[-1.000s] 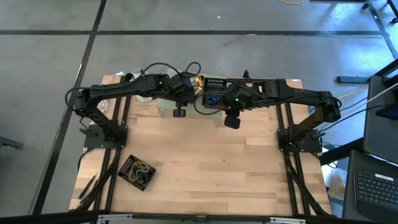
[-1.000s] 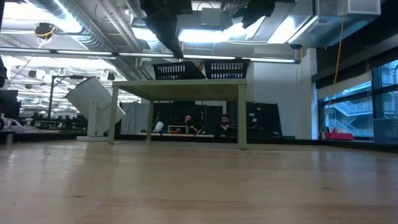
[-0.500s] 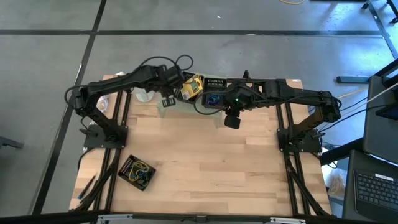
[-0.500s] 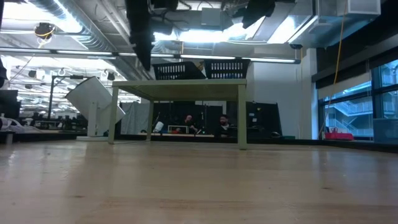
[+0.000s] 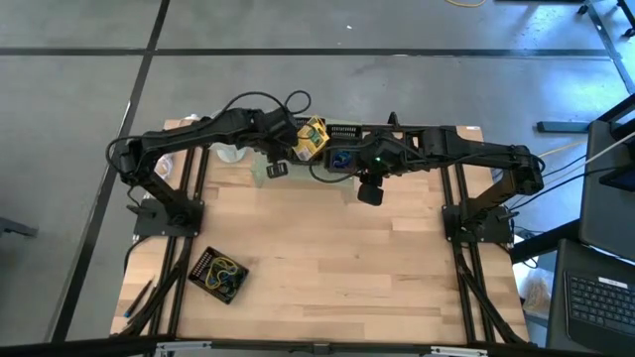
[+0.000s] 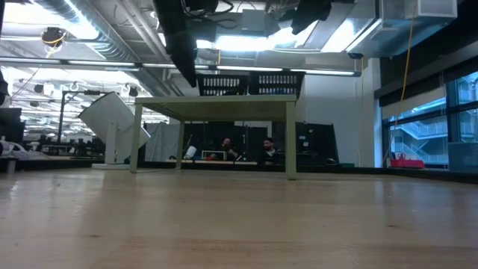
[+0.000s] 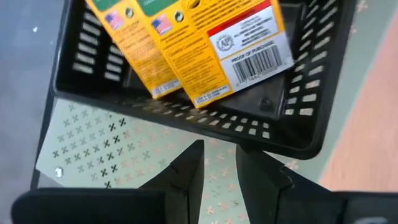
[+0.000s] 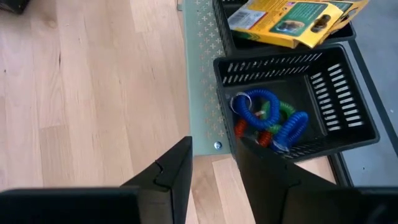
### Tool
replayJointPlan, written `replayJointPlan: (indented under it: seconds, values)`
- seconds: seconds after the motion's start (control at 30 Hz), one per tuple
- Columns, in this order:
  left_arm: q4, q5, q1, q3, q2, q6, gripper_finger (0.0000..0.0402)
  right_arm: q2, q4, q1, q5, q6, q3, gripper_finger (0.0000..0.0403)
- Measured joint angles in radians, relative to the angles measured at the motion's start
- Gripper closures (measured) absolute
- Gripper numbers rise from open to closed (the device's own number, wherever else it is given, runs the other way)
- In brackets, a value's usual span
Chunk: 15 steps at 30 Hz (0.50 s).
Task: Pick & Place Office Desk Supplies
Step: Put the top black bin on the shelf, then put the black bin on the shelf
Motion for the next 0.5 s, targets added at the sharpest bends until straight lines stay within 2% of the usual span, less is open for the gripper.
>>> replayJointPlan:
  seconds: [0.27, 0.37, 0.5]
  values:
    - [-0.004, -0.035, -0.004, 0.0, 0.0, 0.008, 0.0316, 0.0, -0.002, 0.0, -0.005, 0.0, 0.0, 0.0272]
    - [-0.061, -0.076, -0.015, 0.0, -0.005, -0.007, 0.0315, 0.0, -0.003, 0.0, -0.008, 0.0, 0.0, 0.0272]
    - [-0.173, -0.072, -0.042, 0.009, -0.034, -0.098, 0.0315, 0.0, -0.006, 0.0, -0.008, 0.0, 0.0, 0.0272]
